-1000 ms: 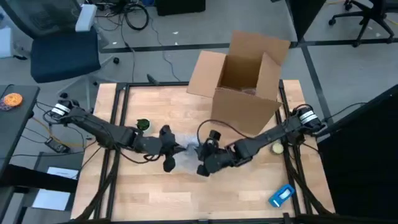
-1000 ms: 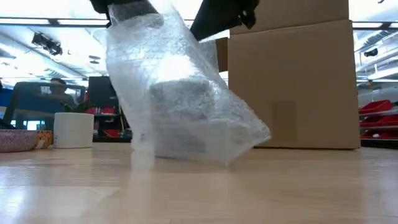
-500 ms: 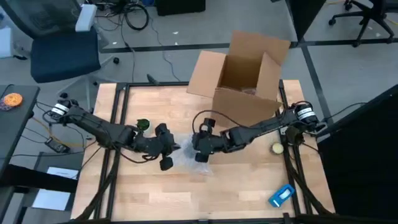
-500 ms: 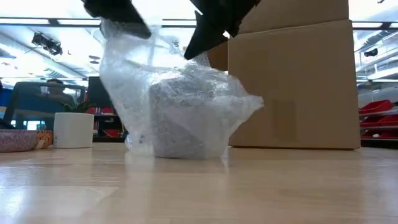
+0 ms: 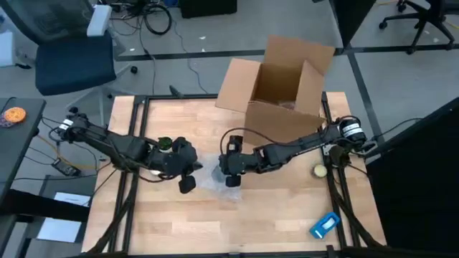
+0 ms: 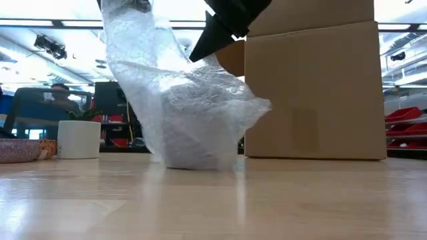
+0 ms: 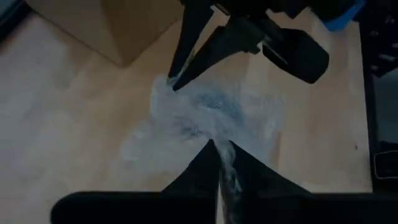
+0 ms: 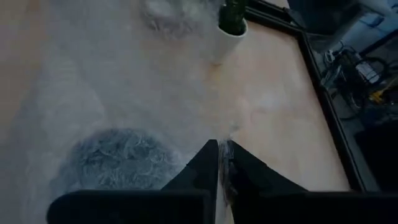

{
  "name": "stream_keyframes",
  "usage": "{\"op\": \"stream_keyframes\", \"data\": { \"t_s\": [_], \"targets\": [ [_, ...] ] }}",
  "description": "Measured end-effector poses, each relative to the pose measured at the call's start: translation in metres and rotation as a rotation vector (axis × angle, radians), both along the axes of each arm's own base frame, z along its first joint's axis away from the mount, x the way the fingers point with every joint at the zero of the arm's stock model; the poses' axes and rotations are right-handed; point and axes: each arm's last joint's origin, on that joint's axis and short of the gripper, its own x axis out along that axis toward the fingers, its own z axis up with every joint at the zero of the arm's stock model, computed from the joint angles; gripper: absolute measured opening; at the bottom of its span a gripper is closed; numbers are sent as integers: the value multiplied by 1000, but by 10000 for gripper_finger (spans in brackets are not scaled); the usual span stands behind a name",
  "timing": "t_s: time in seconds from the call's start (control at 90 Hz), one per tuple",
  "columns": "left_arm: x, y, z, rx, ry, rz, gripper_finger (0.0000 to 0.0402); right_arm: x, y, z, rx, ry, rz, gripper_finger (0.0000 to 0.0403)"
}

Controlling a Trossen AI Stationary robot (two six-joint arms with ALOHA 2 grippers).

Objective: Wrap mug
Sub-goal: Wrap the purple mug with the bubble wrap

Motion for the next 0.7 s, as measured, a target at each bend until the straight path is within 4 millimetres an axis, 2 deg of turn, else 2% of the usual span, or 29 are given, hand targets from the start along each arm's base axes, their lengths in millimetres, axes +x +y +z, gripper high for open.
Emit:
{"op": "stream_keyframes", "data": {
  "t_s": [0.178, 0.333, 0.5, 0.7],
  "targets": [
    [6, -2, -6, 9, 19, -4, 0, 4, -6, 4, -6, -45, -13, 0],
    [8, -3, -7, 27, 22, -19, 0, 7, -21, 5, -6, -61, -50, 0],
    [8, -3, -6, 49, 11, -8, 0, 18, -32, -11, 7, -78, -60, 0],
    [10, -3, -7, 67, 2, -24, 0, 31, -38, -20, -55, -112, -33, 0]
  ]
}}
